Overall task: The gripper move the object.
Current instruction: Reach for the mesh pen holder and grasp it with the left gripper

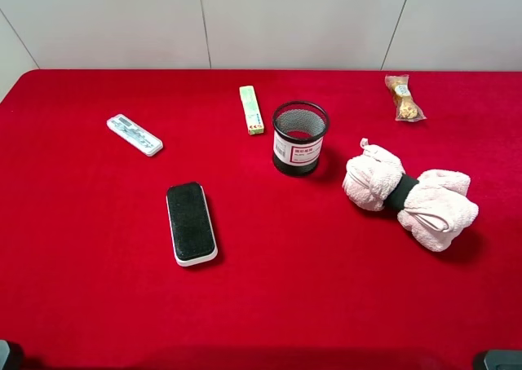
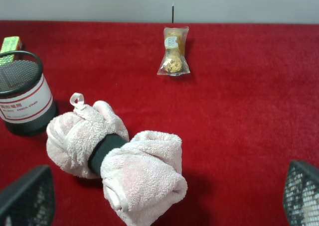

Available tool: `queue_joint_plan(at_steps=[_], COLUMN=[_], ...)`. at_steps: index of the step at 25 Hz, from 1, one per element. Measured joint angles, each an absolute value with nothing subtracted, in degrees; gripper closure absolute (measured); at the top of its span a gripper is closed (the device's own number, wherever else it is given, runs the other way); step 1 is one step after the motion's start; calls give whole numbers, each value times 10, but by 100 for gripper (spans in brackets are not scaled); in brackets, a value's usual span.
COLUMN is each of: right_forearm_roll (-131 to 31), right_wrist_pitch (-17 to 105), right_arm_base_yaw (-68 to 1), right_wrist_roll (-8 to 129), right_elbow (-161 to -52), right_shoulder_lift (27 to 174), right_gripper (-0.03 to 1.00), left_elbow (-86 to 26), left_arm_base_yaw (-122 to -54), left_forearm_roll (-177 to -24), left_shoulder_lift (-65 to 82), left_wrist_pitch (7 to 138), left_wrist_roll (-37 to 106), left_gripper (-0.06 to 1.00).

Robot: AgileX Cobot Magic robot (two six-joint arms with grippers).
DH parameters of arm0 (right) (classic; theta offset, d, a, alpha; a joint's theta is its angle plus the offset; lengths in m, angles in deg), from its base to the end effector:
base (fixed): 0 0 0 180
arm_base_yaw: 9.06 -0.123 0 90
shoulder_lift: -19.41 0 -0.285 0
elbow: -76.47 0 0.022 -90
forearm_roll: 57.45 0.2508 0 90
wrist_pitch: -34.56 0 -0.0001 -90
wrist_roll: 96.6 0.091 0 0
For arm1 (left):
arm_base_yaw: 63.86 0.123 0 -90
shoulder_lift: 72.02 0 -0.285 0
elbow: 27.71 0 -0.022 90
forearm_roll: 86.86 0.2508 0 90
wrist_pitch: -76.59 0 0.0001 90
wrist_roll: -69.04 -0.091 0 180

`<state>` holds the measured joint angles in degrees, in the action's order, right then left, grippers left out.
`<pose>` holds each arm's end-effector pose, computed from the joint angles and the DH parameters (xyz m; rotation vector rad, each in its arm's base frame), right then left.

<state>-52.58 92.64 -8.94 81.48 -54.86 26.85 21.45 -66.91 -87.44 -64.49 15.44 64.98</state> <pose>-0.0038 0.0066 0.2809 -0.0330 1.9908 0.0779 -0.0046 -0.0006 0.2739 0.1280 2.0527 -0.0012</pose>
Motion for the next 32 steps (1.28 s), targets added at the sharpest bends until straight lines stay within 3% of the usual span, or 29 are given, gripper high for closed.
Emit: queue_joint_plan(at_steps=[22,32], right_forearm_roll=[-526,-526], right_wrist_pitch=[927,926], right_arm_base_yaw=[-89,-89], right_wrist_roll=[815,815], right_elbow=[-549,-549], right_shoulder_lift=[268,268], right_gripper=[27,27], left_elbow=[193,91], left_arm_base_yaw=[-669,-669], left_forearm_roll=[-875,-876], left_shoulder_lift=[-639,-427], left_wrist_pitch=[150,149], left_wrist_roll=[650,632], left_gripper=[-5,-5])
